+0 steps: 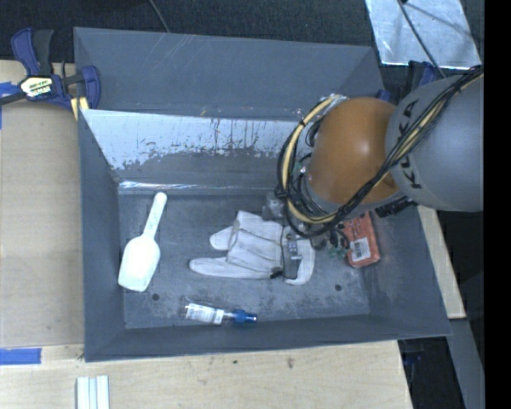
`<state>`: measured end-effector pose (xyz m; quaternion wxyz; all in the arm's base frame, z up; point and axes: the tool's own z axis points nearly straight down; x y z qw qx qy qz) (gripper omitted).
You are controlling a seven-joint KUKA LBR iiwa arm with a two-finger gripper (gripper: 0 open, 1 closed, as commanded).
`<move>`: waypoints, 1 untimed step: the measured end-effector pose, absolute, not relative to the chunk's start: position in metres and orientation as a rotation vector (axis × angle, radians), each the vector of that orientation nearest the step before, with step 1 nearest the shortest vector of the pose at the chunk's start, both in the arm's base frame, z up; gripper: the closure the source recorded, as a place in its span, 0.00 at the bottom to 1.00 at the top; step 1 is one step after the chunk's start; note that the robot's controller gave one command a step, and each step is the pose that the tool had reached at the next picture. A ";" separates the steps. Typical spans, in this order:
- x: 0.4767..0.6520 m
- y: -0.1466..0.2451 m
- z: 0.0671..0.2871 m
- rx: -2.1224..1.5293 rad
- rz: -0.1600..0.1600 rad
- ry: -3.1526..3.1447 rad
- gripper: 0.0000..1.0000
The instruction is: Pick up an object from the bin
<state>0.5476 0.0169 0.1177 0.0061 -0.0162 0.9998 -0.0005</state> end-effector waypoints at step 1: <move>0.551 0.049 0.073 -0.091 0.001 3.134 1.00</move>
Offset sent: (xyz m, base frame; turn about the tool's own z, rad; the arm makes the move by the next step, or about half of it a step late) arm 0.0000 0.0000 0.0000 0.0000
